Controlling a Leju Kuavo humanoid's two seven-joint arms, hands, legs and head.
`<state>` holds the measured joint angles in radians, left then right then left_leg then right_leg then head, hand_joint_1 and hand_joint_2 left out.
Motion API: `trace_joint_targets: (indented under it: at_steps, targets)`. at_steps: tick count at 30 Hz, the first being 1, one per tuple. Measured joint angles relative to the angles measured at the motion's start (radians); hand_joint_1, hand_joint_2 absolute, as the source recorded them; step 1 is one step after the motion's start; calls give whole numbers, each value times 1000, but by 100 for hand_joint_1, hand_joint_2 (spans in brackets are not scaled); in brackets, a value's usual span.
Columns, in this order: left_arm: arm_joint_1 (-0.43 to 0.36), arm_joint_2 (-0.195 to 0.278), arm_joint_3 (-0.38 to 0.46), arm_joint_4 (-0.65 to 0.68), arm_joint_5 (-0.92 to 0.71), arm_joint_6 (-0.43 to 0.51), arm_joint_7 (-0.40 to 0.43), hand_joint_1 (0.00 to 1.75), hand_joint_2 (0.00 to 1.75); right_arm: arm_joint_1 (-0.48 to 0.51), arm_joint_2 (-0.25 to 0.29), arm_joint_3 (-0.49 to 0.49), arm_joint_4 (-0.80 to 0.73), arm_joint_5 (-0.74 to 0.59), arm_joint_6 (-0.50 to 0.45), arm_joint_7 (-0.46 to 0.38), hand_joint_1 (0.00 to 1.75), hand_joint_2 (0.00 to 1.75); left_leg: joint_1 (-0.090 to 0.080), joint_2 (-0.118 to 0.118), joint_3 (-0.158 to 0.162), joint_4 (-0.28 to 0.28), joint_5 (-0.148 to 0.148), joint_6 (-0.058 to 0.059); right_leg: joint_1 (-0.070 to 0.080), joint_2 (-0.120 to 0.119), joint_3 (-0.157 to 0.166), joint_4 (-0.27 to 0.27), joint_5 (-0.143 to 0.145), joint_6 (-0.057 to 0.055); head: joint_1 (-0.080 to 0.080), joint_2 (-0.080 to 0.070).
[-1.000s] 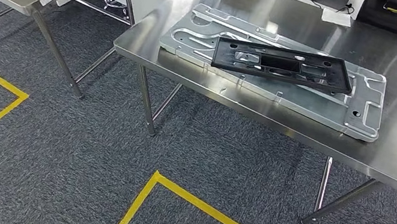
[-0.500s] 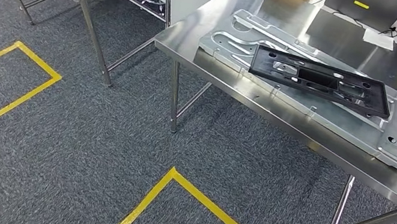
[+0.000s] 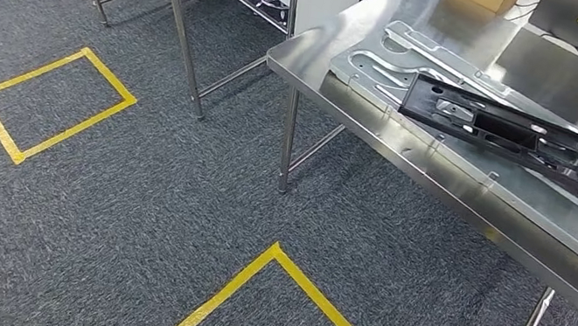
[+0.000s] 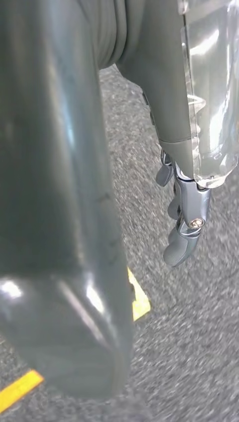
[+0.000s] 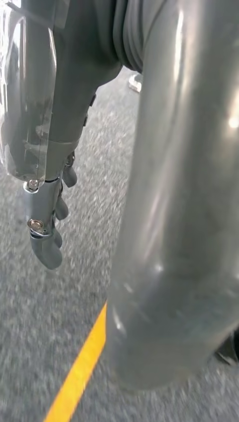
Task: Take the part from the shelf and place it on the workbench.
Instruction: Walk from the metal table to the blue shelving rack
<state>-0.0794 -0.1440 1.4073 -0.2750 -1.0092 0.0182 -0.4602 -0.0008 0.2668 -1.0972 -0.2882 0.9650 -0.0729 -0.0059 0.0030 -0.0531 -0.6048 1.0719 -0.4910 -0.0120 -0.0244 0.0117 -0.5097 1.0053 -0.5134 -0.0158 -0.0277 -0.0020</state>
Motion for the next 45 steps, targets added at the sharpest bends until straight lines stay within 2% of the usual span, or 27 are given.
trace_joint_targets:
  at_steps: [2,4,5,6,9,11,12,13,15,18,19,20,22,24,26,28,29,31,33,34,35,36,37,39,41,44,45]
  targets:
    - [-2,0,0,0,2,1,0,0,0,2,0,-9,3,3,0,20,0,0,4,32,-55,127,-69,-9,2,-25,-4,0,1,-5,-3,0]
    - [-2,-1,0,0,3,1,1,0,0,3,0,-17,5,6,0,31,0,0,9,42,-91,219,-101,-16,3,-50,-7,1,1,-5,-3,0]
    - [0,-1,0,0,4,1,2,0,0,2,0,-20,6,7,0,33,0,0,11,45,-83,212,-89,-18,3,-62,-7,1,0,-4,-3,0]
    - [0,-2,0,0,4,2,2,0,0,1,0,-23,6,9,0,33,0,0,13,51,-53,164,-61,-18,3,-72,-5,1,-1,-3,-3,0]
    - [-2,-2,0,0,5,2,5,0,0,-2,0,-32,7,12,-1,21,0,0,7,103,54,-32,6,-7,6,-100,3,2,-6,9,-3,0]
    - [-3,-2,0,0,4,2,8,0,0,-3,0,-36,7,16,-2,7,0,0,-1,114,63,-63,4,5,10,-115,4,1,-6,21,-1,0]
    - [-2,-2,0,0,3,2,9,0,0,-5,0,-38,7,18,-2,-3,0,0,-1,102,60,-65,6,11,10,-122,6,0,-7,27,-1,0]
    - [-1,-2,0,0,2,2,10,0,0,-6,0,-39,7,22,-3,-14,0,0,0,93,60,-68,9,17,8,-122,8,2,-10,34,-1,0]
    - [1,-3,-1,0,0,2,13,0,0,-7,-1,-44,6,29,-4,-36,0,0,4,76,63,-76,16,29,5,-90,-3,31,-35,43,0,0]
    - [-2,-4,-4,0,-4,1,14,0,0,-4,-2,-53,6,37,-7,-57,0,0,1,48,57,-77,23,42,4,-23,-95,217,-133,42,1,0]
    - [-3,-4,-6,0,-4,1,14,0,0,-4,-3,-57,6,41,-7,-61,0,0,-1,36,56,-76,24,44,5,-16,-127,279,-152,40,1,0]
    - [-2,-4,-7,0,-5,0,14,0,0,-3,-3,-59,6,44,-8,-63,0,0,-3,25,55,-74,24,44,5,-14,-144,305,-150,39,1,0]
    - [-1,-5,-8,0,-5,0,14,0,0,-3,-5,-62,5,49,-9,-62,0,0,-3,0,56,-70,23,42,5,-9,-124,246,-91,35,1,0]
    - [-1,-7,-9,0,-5,-2,13,0,0,-2,-6,-67,4,57,-13,-49,0,0,-4,-23,53,-60,19,36,3,23,-66,108,-19,30,1,0]
    - [-2,-9,-11,0,-4,-2,12,0,0,-2,-7,-74,3,64,-16,-28,0,0,-4,-39,45,-52,16,26,3,49,-38,36,4,26,0,0]
    - [0,-10,-13,0,-2,-1,11,0,0,-3,-7,-82,3,66,-17,-8,0,0,-2,-53,39,-53,19,14,6,39,-38,32,4,17,0,0]
    - [2,-10,-14,0,-2,-1,11,0,0,-3,-7,-86,2,67,-17,0,0,0,0,-50,37,-50,17,8,6,30,-36,28,7,10,0,0]
    - [3,-10,-16,0,0,0,10,0,0,-1,-6,-92,1,68,-17,11,0,0,0,-13,16,-6,-13,-3,5,9,-34,21,11,-3,-3,0]
    - [0,-11,-17,0,1,1,10,0,0,2,-6,-99,0,69,-17,17,0,0,2,31,-42,118,-81,-12,6,-16,-35,18,11,-10,-7,0]
    - [-1,-12,-17,0,1,1,10,0,0,3,-6,-102,0,70,-17,19,0,0,4,39,-72,182,-109,-16,8,-30,-36,18,11,-12,-7,0]
    - [0,-13,-17,0,1,1,10,0,0,3,-6,-105,0,71,-17,20,0,0,6,44,-92,227,-122,-19,10,-43,-36,19,10,-12,-7,0]
    - [1,-14,-18,0,1,1,10,0,0,3,-6,-107,0,71,-17,21,0,0,7,46,-92,231,-115,-19,11,-55,-36,19,9,-12,-7,0]
    - [2,-15,-18,0,1,2,10,0,0,2,-6,-109,0,72,-16,21,0,0,8,50,-71,194,-90,-18,12,-67,-35,19,9,-11,-7,0]
    - [1,-16,-18,0,0,3,10,0,0,1,-6,-110,-1,75,-11,20,0,0,3,78,9,48,-29,-7,14,-87,-30,19,6,-8,-7,0]
    - [-2,-18,-19,0,-1,4,11,0,0,1,-5,-111,-3,80,-3,16,0,0,-5,103,59,-51,-1,6,16,-103,-26,18,4,0,-6,0]
    - [1,-19,-20,0,-2,7,14,0,0,-3,-5,-112,-9,90,6,5,0,0,-8,86,64,-71,6,20,15,-120,-19,13,2,18,-6,0]
    - [3,-20,-20,0,-2,8,16,0,0,-3,-5,-112,-12,94,8,-1,0,0,-6,77,68,-79,12,25,14,-109,-18,18,-4,24,-5,0]
